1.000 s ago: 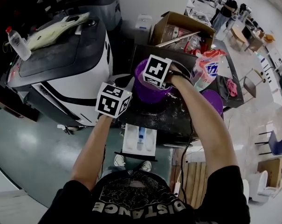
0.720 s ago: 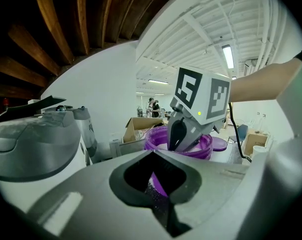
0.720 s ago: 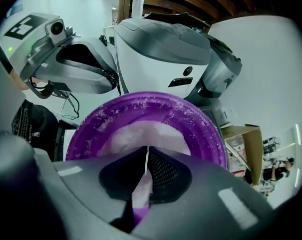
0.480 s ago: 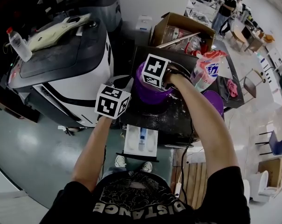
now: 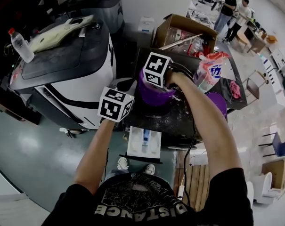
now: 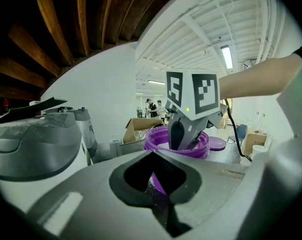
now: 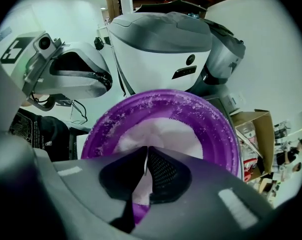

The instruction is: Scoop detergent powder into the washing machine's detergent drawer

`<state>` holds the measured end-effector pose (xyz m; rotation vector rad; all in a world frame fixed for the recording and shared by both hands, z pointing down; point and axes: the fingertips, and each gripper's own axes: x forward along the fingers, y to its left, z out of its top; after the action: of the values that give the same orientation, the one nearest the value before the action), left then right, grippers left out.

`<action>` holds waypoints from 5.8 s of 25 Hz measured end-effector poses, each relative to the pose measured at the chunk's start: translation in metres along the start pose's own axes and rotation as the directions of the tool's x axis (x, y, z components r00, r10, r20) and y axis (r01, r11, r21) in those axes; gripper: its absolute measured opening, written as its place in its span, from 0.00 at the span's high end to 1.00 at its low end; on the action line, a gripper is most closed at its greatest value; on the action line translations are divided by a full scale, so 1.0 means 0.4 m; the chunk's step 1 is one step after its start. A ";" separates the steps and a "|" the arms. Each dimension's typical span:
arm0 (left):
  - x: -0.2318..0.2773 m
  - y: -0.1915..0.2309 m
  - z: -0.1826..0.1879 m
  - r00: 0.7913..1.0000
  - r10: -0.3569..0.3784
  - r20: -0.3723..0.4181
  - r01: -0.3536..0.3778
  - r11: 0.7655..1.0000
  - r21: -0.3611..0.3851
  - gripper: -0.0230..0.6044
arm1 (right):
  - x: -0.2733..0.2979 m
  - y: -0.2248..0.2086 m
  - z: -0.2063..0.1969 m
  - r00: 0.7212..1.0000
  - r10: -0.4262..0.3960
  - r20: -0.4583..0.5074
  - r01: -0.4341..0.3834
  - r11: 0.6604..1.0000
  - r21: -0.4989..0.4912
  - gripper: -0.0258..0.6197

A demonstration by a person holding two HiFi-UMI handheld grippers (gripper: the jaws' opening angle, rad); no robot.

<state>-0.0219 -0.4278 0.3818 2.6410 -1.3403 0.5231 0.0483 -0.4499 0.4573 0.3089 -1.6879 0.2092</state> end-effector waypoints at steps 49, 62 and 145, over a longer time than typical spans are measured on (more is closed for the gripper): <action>-0.021 -0.016 0.004 0.998 -0.049 0.028 0.049 0.999 0.002 0.96 | -0.106 0.021 0.051 0.893 0.216 0.395 -0.395 0.796 0.458 0.90; -0.007 -0.049 0.018 0.996 -0.082 0.031 0.081 0.996 0.032 0.96 | -0.169 -0.004 0.045 0.785 0.165 0.598 -0.530 0.678 0.509 0.90; -0.207 -0.037 -0.085 0.936 0.351 0.030 -0.348 0.934 -0.084 0.96 | -0.255 0.137 -0.035 -0.037 -0.219 0.975 -0.990 0.138 -0.007 0.90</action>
<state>-0.0636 -0.3470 0.3839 2.3730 -1.8201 0.4418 0.0562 -0.3851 0.3605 0.5410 -2.7710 2.2819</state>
